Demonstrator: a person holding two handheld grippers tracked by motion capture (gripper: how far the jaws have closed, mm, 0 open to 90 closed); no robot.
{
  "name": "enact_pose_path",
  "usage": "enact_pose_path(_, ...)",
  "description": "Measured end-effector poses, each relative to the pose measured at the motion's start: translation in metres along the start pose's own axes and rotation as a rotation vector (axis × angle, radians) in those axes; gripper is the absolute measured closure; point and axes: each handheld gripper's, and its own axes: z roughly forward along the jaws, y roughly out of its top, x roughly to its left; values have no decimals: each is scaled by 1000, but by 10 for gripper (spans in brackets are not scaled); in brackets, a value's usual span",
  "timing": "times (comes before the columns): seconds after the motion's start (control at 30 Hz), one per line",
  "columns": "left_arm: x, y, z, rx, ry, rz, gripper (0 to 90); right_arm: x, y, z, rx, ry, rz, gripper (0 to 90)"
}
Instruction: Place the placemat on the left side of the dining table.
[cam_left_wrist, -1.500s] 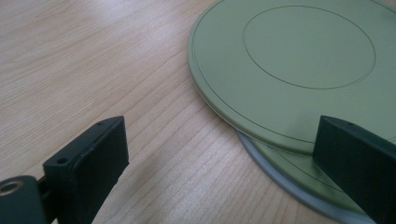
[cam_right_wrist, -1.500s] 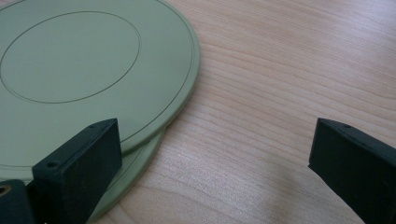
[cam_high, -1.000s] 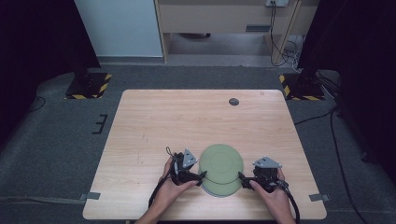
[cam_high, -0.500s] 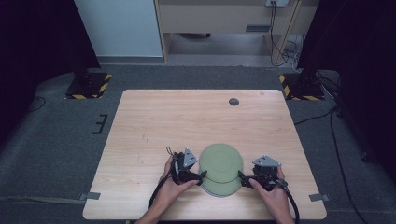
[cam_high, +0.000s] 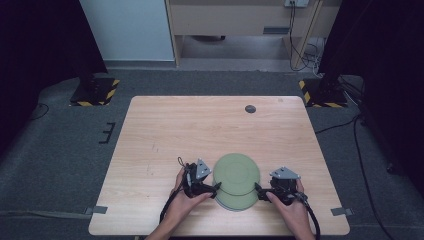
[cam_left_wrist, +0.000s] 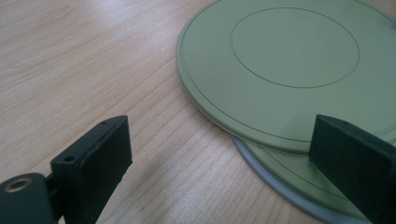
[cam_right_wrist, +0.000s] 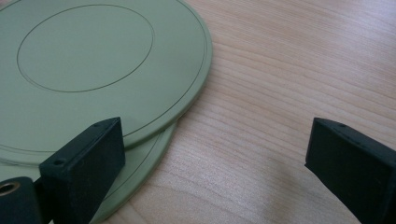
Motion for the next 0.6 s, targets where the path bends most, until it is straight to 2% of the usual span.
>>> enact_pose_path(0.33, 1, 3, 3, -5, 22, 19, 45, -1, 1, 2, -7, -8, 4, 40)
enact_pose_path(0.6, 1, 3, 2, -11, 15, 24, 58, 1, 1, 1, -8, -6, 1, 55)
